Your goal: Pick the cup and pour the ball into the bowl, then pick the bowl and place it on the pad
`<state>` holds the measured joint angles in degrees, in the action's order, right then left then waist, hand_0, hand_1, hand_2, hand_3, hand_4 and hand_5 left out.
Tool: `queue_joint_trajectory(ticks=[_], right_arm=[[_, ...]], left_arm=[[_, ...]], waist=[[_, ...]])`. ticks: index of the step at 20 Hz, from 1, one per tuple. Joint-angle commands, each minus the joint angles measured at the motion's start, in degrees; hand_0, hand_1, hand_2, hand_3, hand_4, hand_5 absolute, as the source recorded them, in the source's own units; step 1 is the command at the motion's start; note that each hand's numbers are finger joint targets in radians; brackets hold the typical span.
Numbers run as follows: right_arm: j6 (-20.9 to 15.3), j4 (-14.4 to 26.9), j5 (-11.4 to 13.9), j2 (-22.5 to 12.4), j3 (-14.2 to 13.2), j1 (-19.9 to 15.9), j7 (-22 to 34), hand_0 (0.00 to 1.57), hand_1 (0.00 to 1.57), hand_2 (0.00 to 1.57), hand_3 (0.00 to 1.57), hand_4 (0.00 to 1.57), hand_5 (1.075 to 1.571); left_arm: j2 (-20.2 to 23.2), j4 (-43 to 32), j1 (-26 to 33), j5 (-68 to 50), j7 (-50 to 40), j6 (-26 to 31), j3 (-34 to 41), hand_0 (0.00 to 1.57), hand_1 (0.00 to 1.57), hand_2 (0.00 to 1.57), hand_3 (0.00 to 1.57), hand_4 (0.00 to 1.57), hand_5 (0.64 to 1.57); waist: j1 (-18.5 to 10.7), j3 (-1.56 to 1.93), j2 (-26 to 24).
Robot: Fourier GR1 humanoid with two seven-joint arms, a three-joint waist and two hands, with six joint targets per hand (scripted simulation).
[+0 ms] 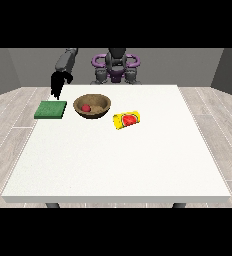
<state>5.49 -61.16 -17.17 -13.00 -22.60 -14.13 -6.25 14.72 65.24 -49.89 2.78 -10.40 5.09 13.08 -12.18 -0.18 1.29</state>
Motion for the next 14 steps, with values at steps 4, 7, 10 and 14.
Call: queue_joint_trajectory(ticks=[4,7,10,14], right_arm=[[0.20,7.18,0.61,2.66,0.60,-3.75,-8.25,0.00,0.00,0.00,0.00,0.72,1.566],[0.15,11.57,1.22,2.98,0.50,-3.89,-11.00,0.00,0.00,0.00,0.00,0.65,1.560],[-3.38,12.51,1.23,4.55,1.64,-9.04,-8.95,0.00,0.00,0.00,0.00,0.58,1.558],[0.22,19.35,0.93,2.62,0.84,-10.91,-14.04,0.00,0.00,0.00,0.00,0.55,1.558]], left_arm=[[8.51,0.79,1.09,-8.95,0.96,9.76,6.71,0.00,0.00,0.00,0.00,1.04,1.558],[11.20,2.80,2.76,-11.56,1.03,12.58,8.42,0.00,0.00,0.00,0.00,0.98,1.553],[11.83,1.91,6.18,-13.04,1.89,13.87,9.35,0.00,0.00,0.00,0.00,1.00,1.542],[14.82,3.96,5.63,-15.51,0.34,14.94,10.86,0.00,0.00,0.00,0.00,1.01,1.535]], waist=[[0.65,0.21,6.21],[-0.52,0.21,6.01],[1.29,0.18,5.56],[1.59,0.22,8.77]])
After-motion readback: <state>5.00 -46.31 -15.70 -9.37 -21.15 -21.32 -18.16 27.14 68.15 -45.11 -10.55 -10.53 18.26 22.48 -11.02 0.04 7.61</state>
